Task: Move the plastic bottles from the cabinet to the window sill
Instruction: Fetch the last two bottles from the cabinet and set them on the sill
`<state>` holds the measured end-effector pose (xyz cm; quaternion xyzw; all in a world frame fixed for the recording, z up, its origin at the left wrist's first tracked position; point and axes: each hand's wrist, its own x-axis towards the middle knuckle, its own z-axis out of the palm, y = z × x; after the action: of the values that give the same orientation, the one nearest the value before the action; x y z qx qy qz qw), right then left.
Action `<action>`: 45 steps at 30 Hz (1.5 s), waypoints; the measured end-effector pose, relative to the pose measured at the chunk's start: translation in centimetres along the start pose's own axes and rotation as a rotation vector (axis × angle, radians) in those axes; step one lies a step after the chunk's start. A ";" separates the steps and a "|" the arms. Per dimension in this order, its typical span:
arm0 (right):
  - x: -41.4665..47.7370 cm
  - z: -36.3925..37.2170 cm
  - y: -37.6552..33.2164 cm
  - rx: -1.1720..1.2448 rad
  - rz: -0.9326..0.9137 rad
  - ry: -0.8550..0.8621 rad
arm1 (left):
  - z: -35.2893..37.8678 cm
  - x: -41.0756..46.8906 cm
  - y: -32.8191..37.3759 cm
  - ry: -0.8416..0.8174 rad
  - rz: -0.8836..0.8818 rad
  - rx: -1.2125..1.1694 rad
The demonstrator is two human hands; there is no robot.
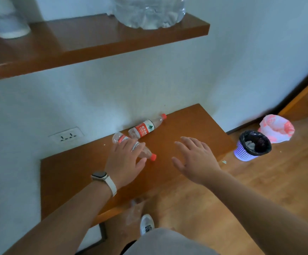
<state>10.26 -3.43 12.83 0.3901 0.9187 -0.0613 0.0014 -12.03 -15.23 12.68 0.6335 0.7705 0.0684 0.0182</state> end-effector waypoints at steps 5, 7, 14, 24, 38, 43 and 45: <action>4.7 0.4 -2.1 -0.006 0.015 0.009 | 0.8 3.3 -4.5 0.000 0.033 -0.012; 5.9 0.9 -2.5 -0.013 0.020 -0.005 | 1.2 4.1 -5.5 -0.023 0.023 0.002; 9.8 3.0 -2.8 0.026 0.066 -0.021 | 3.3 6.0 -7.7 -0.050 -0.008 -0.016; 15.9 8.5 -1.3 0.318 0.277 -0.163 | 8.8 9.2 -8.7 -0.269 -0.084 -0.011; 23.4 12.7 -2.8 1.019 0.713 -0.281 | 12.0 10.8 -9.2 -0.404 -0.066 0.122; 25.4 14.0 -4.4 1.174 0.831 -0.219 | 12.2 10.1 -9.4 -0.389 -0.134 0.158; 26.0 14.5 -5.0 1.214 0.884 -0.189 | 12.4 9.5 -9.8 -0.404 -0.170 0.127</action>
<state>-12.06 10.13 -2.26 0.6476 0.4776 -0.5834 -0.1106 -22.00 -6.79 -0.34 0.5671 0.8045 -0.1103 0.1379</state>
